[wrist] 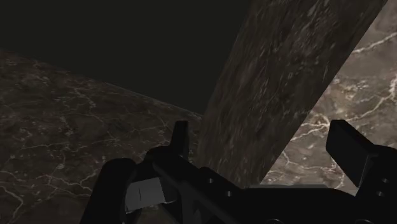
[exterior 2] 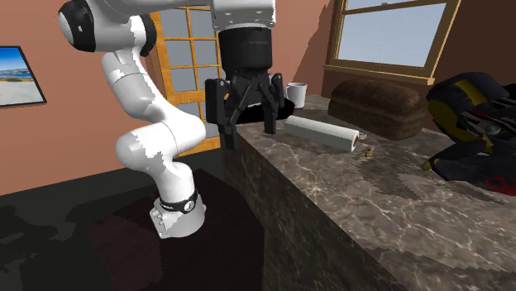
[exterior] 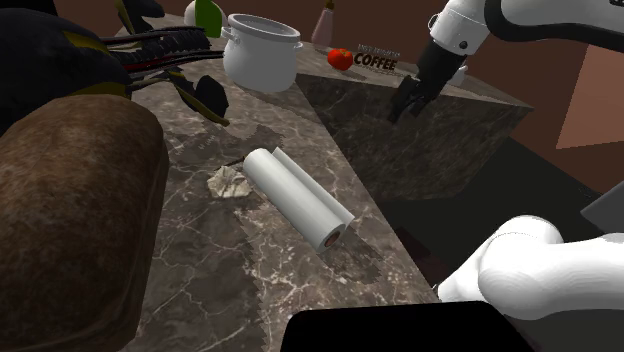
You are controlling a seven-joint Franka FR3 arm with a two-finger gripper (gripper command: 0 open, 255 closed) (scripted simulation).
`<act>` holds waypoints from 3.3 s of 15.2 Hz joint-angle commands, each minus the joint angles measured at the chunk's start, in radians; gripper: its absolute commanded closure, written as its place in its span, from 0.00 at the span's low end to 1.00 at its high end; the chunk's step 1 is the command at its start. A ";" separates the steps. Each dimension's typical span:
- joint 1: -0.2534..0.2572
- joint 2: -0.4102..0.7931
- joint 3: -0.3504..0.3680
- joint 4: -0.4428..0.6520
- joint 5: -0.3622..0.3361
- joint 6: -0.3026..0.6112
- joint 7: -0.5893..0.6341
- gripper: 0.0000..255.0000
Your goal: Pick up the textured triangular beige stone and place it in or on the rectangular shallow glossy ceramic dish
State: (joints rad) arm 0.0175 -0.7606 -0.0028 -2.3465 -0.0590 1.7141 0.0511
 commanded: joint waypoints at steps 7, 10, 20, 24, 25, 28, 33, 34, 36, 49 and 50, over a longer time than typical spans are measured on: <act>0.055 0.069 0.110 0.007 0.061 0.078 0.097 0.00; 0.079 0.116 0.165 0.024 0.083 0.118 0.145 0.00; 0.134 0.317 0.351 0.139 0.105 0.239 0.310 0.00; 0.145 0.417 0.428 0.211 0.082 0.277 0.385 0.00; 0.147 0.444 0.447 0.231 0.072 0.285 0.404 0.00; 0.155 0.529 0.504 0.298 0.032 0.304 0.467 0.00; 0.173 0.661 0.577 0.406 -0.050 0.317 0.564 0.00; 0.173 0.666 0.577 0.398 -0.054 0.329 0.566 0.00; 0.172 0.677 0.578 0.382 -0.062 0.354 0.572 0.00; 0.167 0.701 0.581 0.337 -0.081 0.417 0.585 1.00; 0.164 0.702 0.578 0.342 -0.080 0.414 0.579 1.00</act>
State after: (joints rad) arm 0.1860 -0.0632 0.5801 -1.9924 -0.1410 2.1511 0.6351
